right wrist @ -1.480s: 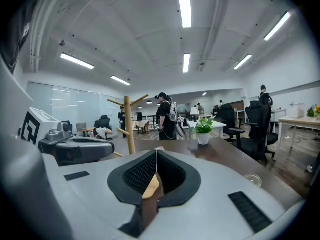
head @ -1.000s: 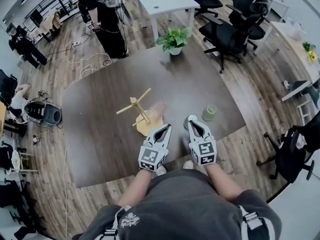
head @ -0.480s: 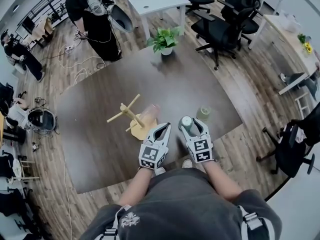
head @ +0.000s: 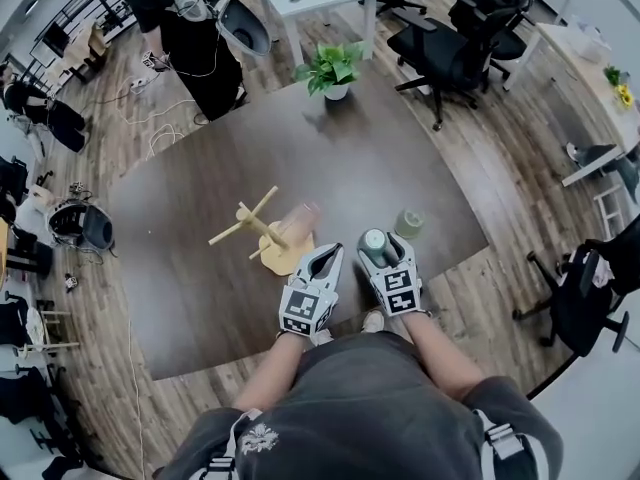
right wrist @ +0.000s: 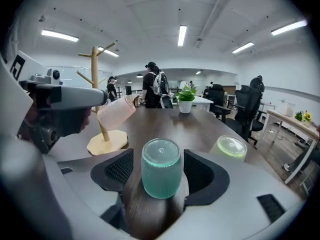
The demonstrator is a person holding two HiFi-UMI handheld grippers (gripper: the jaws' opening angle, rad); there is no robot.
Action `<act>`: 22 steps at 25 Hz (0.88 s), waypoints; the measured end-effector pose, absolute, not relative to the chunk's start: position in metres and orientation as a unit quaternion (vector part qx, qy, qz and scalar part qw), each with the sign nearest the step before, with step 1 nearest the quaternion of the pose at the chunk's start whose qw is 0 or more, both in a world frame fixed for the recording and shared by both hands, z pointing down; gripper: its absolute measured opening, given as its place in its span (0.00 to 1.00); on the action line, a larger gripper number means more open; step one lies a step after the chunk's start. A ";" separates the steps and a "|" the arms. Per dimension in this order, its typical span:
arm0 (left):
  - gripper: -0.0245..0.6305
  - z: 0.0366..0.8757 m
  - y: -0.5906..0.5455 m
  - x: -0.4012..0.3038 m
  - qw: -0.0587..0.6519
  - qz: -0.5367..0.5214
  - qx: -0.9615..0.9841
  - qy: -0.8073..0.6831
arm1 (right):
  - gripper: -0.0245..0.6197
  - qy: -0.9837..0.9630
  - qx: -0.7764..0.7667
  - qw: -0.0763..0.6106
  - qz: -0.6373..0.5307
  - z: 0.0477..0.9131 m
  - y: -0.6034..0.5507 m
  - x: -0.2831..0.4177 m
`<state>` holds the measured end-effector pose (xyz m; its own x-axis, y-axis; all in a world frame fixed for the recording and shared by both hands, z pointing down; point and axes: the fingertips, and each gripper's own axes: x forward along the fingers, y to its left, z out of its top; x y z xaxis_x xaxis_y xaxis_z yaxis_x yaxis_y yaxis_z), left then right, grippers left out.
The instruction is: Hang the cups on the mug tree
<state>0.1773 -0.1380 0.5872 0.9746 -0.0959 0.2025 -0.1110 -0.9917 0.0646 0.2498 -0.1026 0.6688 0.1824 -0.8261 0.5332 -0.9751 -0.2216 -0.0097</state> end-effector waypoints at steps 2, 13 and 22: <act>0.04 0.587 -0.139 0.176 0.037 0.103 0.992 -0.055 | 0.53 -0.599 0.748 0.176 0.226 0.676 -0.103 0.251; 0.04 0.580 -0.144 0.167 0.028 0.100 0.993 -0.065 | 0.48 -0.607 0.745 0.175 0.213 0.673 -0.107 0.253; 0.04 0.568 -0.134 0.163 0.025 0.084 0.994 -0.059 | 0.47 -0.613 0.751 0.129 0.210 0.647 -0.098 0.251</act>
